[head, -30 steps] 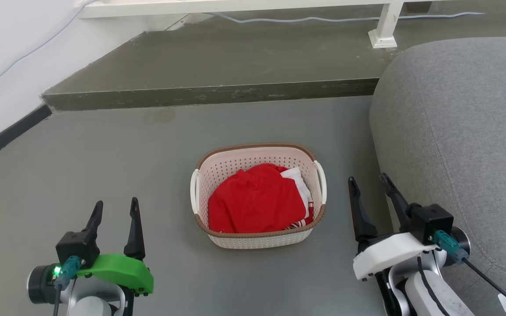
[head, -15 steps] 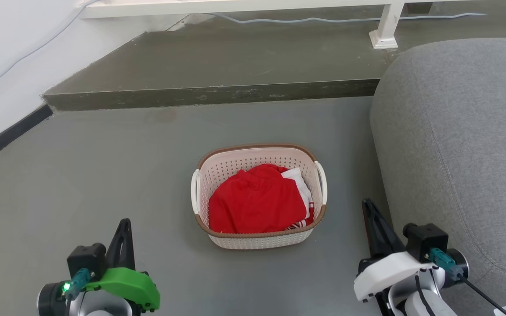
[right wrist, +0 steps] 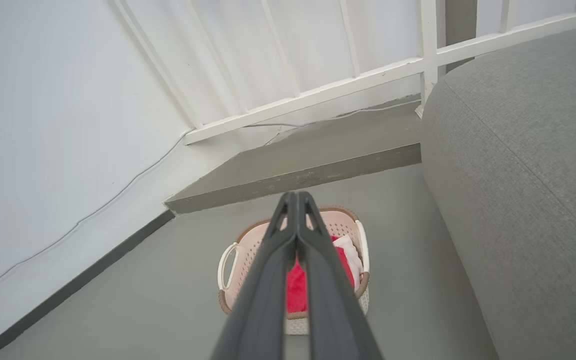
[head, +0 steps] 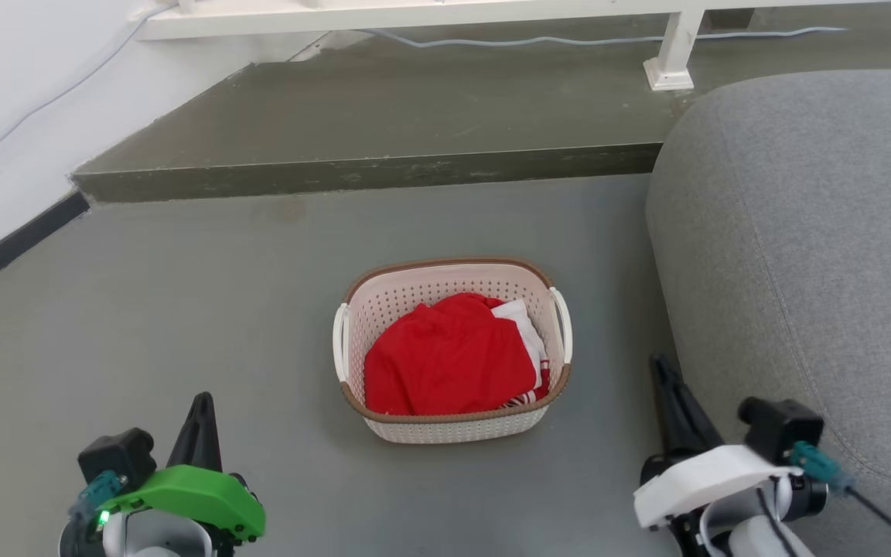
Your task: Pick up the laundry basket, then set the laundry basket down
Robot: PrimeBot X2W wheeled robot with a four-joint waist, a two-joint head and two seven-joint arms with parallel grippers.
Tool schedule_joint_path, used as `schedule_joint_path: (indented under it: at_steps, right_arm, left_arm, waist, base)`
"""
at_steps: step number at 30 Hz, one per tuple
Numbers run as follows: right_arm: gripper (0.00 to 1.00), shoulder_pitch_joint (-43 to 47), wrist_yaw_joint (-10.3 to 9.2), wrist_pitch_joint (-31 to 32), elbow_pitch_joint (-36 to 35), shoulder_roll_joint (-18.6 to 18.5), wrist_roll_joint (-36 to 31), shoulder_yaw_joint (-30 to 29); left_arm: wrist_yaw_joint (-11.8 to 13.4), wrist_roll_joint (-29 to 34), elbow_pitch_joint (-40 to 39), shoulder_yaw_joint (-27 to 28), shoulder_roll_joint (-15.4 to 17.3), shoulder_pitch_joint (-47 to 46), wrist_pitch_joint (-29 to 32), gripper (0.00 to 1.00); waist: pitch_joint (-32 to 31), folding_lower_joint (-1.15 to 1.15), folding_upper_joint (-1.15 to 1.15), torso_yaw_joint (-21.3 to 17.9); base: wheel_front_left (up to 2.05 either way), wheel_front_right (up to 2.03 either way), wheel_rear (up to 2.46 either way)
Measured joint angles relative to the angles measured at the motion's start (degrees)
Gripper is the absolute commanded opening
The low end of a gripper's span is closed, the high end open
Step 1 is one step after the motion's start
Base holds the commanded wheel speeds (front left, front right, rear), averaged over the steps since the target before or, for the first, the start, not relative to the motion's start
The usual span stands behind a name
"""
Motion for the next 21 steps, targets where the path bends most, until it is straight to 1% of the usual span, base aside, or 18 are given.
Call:
schedule_joint_path:
  at_steps: [4, 14, 21]
  right_arm:
    - [0.0, -0.01, 0.32, 0.8, -0.08, 0.0, 3.96, -1.46]
    - [0.0, -0.04, 0.83, 2.33, -0.34, -0.24, 11.45, -3.79]
    - [0.0, -0.09, 1.62, 3.45, -0.35, -0.57, 16.63, -5.24]
  left_arm:
    - [-0.38, -2.83, -0.01, 0.66, -0.13, 0.0, 0.74, 0.0]
    - [-1.08, -9.05, -0.14, 2.29, -0.41, -0.01, 2.83, 0.0]
    - [-2.09, -13.26, -0.35, 3.42, -0.59, -0.01, 4.14, 0.0]
  waist:
    - [-0.14, 0.0, 0.0, -0.08]
    - [-0.48, 0.0, 0.0, -0.29]
    - [-0.73, 0.0, 0.0, -0.46]
  base:
    - [0.0, 0.0, 0.0]
    - [0.0, 0.0, 0.0]
    - [0.0, 0.0, 0.0]
